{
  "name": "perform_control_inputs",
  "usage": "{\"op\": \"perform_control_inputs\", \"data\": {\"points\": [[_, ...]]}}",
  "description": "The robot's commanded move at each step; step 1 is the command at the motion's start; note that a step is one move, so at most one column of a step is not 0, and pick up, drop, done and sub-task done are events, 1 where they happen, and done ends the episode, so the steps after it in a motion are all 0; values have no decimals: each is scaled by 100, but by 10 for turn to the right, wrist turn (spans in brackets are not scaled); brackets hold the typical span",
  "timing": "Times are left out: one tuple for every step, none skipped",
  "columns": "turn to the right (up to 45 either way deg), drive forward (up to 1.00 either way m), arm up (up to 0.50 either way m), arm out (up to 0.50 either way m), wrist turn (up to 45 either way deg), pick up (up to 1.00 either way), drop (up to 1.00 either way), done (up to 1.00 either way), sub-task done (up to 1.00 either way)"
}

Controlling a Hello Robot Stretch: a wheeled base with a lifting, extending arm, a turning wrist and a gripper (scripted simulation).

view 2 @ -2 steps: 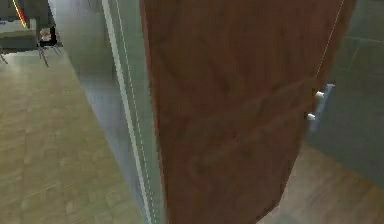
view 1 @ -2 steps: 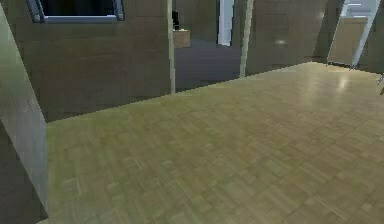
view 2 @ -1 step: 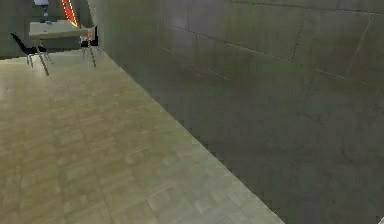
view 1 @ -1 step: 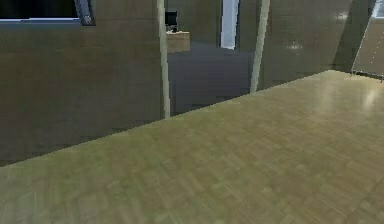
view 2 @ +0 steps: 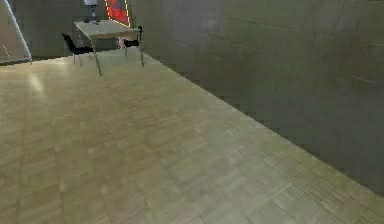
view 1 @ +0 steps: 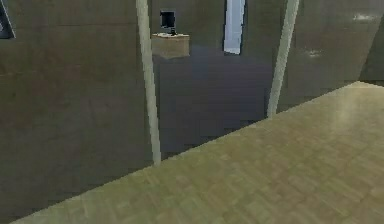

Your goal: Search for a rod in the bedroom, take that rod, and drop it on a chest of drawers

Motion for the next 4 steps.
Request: {"op": "perform_control_inputs", "data": {"points": [[0,100,0,0,0,0,0,0,0],[0,75,0,0,0,0,0,0,0],[450,0,0,0,0,0,0,0,0],[270,0,0,0,0,0,0,0,0]]}}
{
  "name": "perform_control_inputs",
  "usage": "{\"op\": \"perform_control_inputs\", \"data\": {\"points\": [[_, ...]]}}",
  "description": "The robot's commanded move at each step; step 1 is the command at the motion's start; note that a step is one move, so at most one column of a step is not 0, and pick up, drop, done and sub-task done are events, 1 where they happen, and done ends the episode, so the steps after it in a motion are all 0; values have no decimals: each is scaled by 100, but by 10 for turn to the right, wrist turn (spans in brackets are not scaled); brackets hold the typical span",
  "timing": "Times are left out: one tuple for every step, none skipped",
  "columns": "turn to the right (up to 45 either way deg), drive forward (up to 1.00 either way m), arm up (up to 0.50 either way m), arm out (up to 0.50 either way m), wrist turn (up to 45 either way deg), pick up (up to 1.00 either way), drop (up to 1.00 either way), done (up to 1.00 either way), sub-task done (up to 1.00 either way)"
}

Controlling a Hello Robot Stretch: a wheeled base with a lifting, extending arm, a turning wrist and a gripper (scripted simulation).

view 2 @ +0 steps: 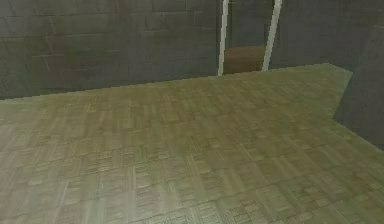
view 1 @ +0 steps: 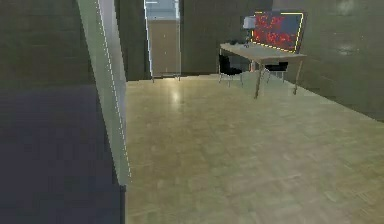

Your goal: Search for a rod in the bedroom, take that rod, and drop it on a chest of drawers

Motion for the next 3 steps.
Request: {"op": "perform_control_inputs", "data": {"points": [[0,25,0,0,0,0,0,0,0],[-450,0,0,0,0,0,0,0,0],[-450,0,0,0,0,0,0,0,0]]}}
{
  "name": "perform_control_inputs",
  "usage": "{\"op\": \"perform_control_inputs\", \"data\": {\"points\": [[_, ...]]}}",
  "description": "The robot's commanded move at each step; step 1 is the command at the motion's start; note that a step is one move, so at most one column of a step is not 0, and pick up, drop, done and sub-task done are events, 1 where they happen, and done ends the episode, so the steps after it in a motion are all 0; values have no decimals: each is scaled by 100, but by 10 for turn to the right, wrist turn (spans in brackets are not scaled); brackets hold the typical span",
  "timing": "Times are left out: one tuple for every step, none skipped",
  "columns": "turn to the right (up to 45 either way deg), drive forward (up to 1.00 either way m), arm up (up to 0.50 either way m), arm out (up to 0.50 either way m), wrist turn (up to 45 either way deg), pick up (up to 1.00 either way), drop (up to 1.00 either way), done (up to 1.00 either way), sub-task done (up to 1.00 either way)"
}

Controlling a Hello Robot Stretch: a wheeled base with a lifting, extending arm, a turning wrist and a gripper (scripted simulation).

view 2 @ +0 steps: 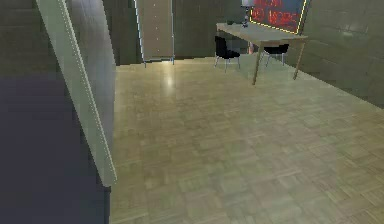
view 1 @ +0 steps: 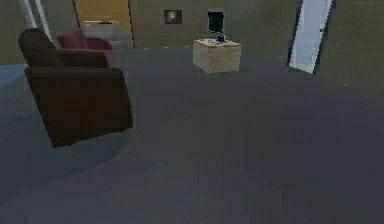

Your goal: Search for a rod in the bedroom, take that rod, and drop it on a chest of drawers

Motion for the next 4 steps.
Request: {"op": "perform_control_inputs", "data": {"points": [[-150,0,0,0,0,0,0,0,0],[0,45,0,0,0,0,0,0,0],[-450,0,0,0,0,0,0,0,0],[0,100,0,0,0,0,0,0,0]]}}
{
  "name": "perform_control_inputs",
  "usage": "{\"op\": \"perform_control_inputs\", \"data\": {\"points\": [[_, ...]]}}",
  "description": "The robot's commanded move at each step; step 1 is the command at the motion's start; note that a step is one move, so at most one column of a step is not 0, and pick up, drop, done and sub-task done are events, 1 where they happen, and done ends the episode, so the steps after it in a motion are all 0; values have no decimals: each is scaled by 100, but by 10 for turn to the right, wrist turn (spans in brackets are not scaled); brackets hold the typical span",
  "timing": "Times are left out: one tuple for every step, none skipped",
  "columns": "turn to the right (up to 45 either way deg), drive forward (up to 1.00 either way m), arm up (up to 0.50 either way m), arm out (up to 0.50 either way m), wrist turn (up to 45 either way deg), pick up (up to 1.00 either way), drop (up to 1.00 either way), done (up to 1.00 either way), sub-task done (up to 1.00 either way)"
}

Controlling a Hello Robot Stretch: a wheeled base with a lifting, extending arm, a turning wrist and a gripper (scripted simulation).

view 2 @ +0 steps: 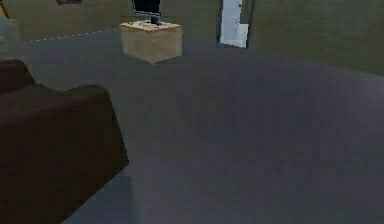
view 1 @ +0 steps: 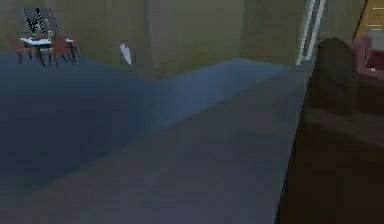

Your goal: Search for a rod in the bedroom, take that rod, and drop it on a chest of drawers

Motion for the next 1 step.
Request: {"op": "perform_control_inputs", "data": {"points": [[0,100,0,0,0,0,0,0,0]]}}
